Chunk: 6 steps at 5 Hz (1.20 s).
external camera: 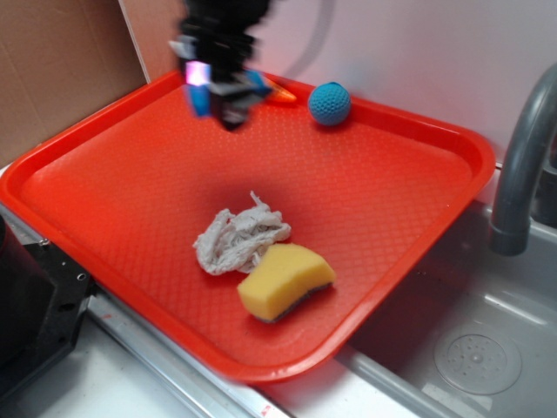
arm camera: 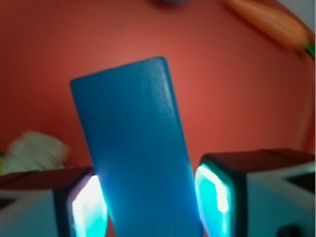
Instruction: Grab the blue block.
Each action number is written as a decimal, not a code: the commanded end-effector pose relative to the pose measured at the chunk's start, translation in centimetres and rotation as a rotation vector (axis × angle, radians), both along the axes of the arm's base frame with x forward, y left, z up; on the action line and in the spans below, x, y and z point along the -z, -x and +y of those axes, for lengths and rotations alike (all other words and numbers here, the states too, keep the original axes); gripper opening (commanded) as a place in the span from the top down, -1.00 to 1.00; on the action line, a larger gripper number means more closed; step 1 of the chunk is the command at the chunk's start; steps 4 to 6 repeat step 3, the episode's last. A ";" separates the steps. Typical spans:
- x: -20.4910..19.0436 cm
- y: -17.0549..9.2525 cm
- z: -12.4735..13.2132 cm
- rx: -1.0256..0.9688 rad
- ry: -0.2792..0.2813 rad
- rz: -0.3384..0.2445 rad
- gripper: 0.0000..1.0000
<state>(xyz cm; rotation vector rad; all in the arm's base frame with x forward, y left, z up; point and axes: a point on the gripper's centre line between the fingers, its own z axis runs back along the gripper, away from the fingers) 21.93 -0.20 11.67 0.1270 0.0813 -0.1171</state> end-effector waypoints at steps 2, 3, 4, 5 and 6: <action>-6.3 -1.1 4.5 -0.124 0.131 -0.242 1.00; -5.6 -2.9 3.0 -0.102 0.089 -0.168 1.00; -5.6 -2.9 3.0 -0.102 0.089 -0.168 1.00; -5.6 -2.9 3.0 -0.102 0.089 -0.168 1.00; -5.6 -2.9 3.0 -0.102 0.089 -0.168 1.00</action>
